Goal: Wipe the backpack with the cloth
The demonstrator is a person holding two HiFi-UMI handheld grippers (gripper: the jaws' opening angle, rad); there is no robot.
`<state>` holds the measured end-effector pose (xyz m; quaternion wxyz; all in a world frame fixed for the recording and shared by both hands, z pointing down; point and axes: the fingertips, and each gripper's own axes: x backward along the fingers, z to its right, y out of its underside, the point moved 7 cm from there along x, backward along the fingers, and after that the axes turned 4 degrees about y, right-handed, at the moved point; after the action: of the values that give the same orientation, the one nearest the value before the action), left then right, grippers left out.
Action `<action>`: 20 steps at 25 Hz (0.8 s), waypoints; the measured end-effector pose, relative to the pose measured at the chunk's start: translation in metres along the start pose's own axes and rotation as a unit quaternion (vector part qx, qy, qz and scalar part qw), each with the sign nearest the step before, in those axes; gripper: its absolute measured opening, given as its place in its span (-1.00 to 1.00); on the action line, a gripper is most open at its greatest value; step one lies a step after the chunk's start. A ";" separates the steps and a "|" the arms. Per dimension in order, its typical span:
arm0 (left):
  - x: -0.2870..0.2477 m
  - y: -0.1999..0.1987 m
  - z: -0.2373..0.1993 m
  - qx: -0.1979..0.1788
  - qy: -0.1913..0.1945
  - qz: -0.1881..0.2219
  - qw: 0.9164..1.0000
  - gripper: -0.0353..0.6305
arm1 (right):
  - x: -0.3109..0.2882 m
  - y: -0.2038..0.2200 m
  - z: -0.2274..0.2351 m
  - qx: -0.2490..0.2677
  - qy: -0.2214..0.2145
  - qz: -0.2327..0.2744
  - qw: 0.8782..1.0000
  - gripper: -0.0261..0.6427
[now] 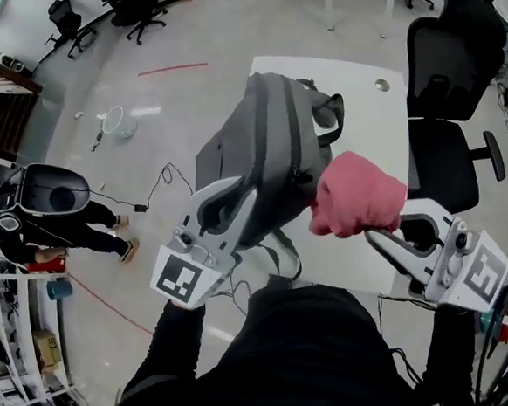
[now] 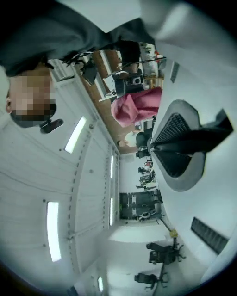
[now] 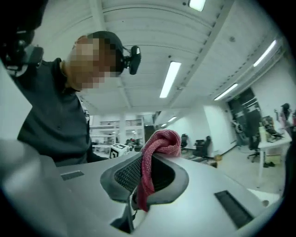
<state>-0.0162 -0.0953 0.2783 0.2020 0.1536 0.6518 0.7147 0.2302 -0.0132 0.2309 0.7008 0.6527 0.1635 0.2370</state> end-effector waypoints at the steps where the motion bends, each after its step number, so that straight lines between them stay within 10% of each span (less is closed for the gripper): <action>1: 0.022 0.001 -0.010 0.020 -0.008 0.016 1.000 -0.69 | -0.025 -0.004 -0.012 0.017 -0.041 -0.017 0.999 -0.81; 4: 0.063 0.006 -0.027 0.058 -0.025 0.055 0.996 -0.71 | -0.109 0.000 -0.024 0.103 -0.106 -0.094 0.985 -0.81; 12: 0.112 0.011 -0.046 0.087 -0.005 0.086 0.992 -0.72 | -0.255 -0.009 0.062 0.165 0.001 -0.321 0.933 -0.81; 20: 0.123 0.021 -0.056 0.071 0.023 0.077 0.994 -0.72 | -0.294 0.011 0.201 0.208 0.262 -0.395 0.855 -0.81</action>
<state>-0.1525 -0.0856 0.2876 0.1201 0.2009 0.6913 0.6836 0.0925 -0.3415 0.2370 0.5143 0.5773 0.6311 0.0628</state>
